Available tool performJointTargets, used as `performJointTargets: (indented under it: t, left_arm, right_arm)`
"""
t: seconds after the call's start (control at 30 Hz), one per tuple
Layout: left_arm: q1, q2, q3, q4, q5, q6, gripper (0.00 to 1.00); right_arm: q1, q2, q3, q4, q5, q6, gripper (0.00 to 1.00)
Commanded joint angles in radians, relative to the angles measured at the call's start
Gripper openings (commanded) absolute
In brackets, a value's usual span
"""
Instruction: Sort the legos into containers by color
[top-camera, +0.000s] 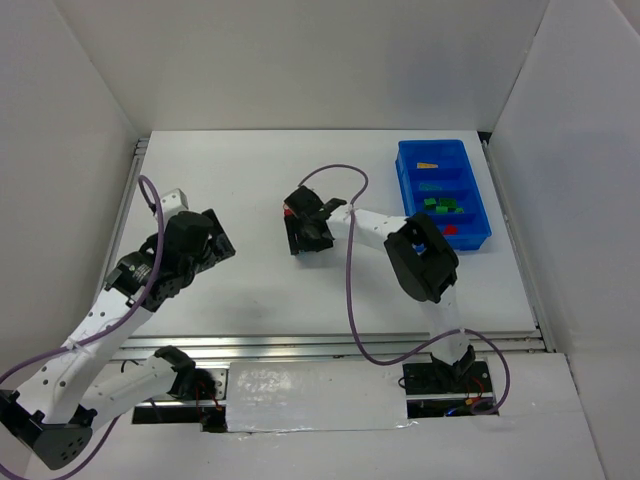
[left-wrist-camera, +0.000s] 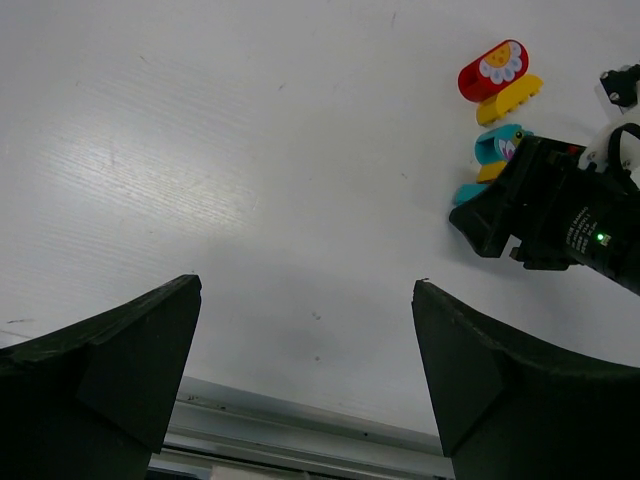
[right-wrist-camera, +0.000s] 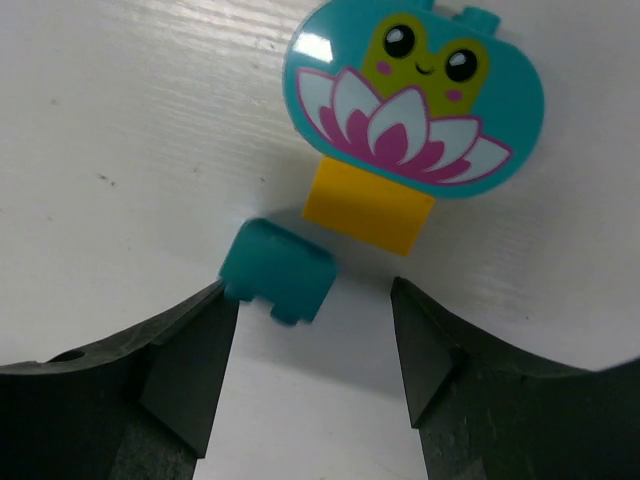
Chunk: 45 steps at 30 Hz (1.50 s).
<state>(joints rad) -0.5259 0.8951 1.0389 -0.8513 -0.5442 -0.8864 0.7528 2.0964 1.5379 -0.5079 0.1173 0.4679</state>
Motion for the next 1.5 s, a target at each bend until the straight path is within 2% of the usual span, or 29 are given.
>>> performJointTargets:
  t: [0.0,0.37,0.67,0.83,0.9,1.03,1.13,1.2,1.23,1.3,1.43,1.47]
  left_arm:
    - [0.003,-0.007,-0.014,0.026,0.036,0.047,0.99]
    - [0.004,0.013,-0.025,0.049,0.066,0.089,0.99]
    - [0.003,0.025,-0.037,0.069,0.09,0.115,1.0]
    - [0.004,0.033,-0.042,0.08,0.101,0.129,0.99]
    - [0.003,0.036,-0.042,0.083,0.107,0.13,1.0]
    - [0.004,0.039,-0.04,0.084,0.112,0.133,1.0]
    - [0.003,0.034,-0.037,0.083,0.109,0.136,0.99]
    - [0.003,0.031,-0.037,0.081,0.104,0.139,0.99]
    - [0.004,0.03,-0.036,0.08,0.101,0.141,1.0]
    - [0.006,0.028,-0.037,0.078,0.096,0.142,1.0]
    - [0.009,0.019,-0.053,0.087,0.087,0.152,0.99]
    - [0.01,0.013,-0.065,0.089,0.082,0.153,1.0]
  right_arm:
    - [0.02,0.031,0.03,0.028,-0.036,-0.043,0.7]
    - [0.049,0.108,0.123,-0.003,0.022,-0.046,0.65]
    - [0.048,0.159,0.215,-0.073,0.116,0.021,0.63]
    - [0.045,0.171,0.237,-0.109,0.111,0.064,0.53]
    - [0.043,0.18,0.254,-0.126,0.087,0.069,0.43]
    - [0.045,0.163,0.228,-0.127,0.055,0.083,0.0]
    - [0.046,0.02,0.115,-0.034,-0.025,0.054,0.0]
    - [0.042,-0.074,0.039,0.081,-0.155,0.023,0.0]
    - [0.036,-0.17,-0.022,0.113,-0.197,0.003,0.0]
    - [-0.018,-0.257,-0.061,0.163,-0.309,-0.005,0.0]
    - [-0.232,-0.445,-0.122,0.175,-0.439,0.052,0.0]
    - [-0.33,-0.461,-0.121,0.151,-0.447,0.054,0.0]
